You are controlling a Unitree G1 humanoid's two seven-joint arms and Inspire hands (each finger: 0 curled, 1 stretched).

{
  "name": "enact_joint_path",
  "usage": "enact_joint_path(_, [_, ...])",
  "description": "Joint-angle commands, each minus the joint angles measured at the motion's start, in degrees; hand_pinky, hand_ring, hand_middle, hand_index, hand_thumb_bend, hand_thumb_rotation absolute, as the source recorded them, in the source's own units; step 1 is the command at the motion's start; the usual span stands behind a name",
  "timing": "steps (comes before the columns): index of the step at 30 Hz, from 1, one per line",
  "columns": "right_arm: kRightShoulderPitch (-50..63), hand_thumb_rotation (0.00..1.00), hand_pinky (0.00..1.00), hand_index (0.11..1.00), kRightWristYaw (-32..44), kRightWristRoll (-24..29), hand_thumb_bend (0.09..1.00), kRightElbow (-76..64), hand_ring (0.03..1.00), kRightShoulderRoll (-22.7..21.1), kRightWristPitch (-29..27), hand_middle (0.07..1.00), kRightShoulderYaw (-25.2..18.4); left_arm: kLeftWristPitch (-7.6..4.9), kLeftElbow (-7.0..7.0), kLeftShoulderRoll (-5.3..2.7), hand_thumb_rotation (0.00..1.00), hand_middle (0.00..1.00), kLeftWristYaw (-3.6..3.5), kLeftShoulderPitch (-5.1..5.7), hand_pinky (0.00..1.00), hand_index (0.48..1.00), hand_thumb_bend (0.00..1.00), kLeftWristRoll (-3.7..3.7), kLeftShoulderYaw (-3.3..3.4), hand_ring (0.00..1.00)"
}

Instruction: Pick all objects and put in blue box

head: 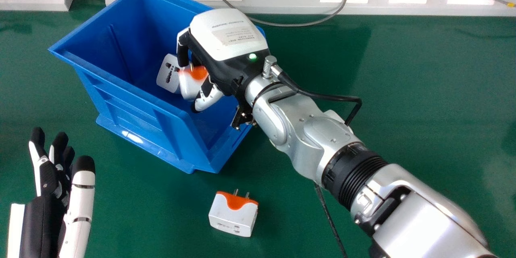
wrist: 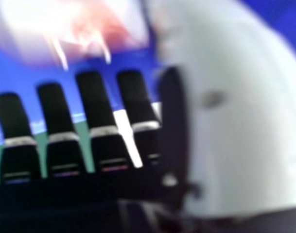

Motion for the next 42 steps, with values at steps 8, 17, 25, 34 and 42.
enact_joint_path(8, [1.3, 0.30, 0.69, 0.865, -0.4, 1.0, 0.543, -4.7, 0.852, -1.3, 0.2, 0.892, -0.7, -1.59, 0.92, 0.88, 0.77, 1.00, -0.24, -1.26, 1.00, 1.000, 0.28, 0.37, 0.46, 1.00])
enact_joint_path(17, [14.8, 0.17, 0.66, 0.802, -8.5, 1.8, 0.555, -22.6, 0.818, -8.0, -3.7, 0.851, -3.6, -1.64, 1.62, 1.28, 0.77, 1.00, -0.10, -3.00, 1.00, 0.992, 0.26, 0.63, 0.68, 1.00])
enact_joint_path(25, [33.4, 0.27, 0.65, 0.823, -9.7, 1.4, 0.425, -45.2, 0.823, -14.3, -3.4, 0.861, -7.0, -0.77, 1.55, 1.85, 0.80, 1.00, -0.01, -4.32, 1.00, 0.998, 0.27, 0.58, 0.91, 1.00])
enact_joint_path(34, [50.6, 0.27, 0.67, 0.823, -9.8, 2.7, 0.459, -60.5, 0.816, -17.8, -3.0, 0.856, -13.8, -1.03, 2.39, 2.32, 0.79, 1.00, -0.44, -5.45, 1.00, 1.000, 0.28, -0.17, 1.00, 1.00])
enact_joint_path(42, [55.9, 0.19, 0.68, 0.828, -10.3, -0.1, 0.533, -63.6, 0.834, -18.3, 0.6, 0.865, -17.1, -1.13, 2.99, 2.25, 0.78, 1.00, -0.80, -6.42, 1.00, 1.000, 0.30, -0.83, 0.61, 1.00])
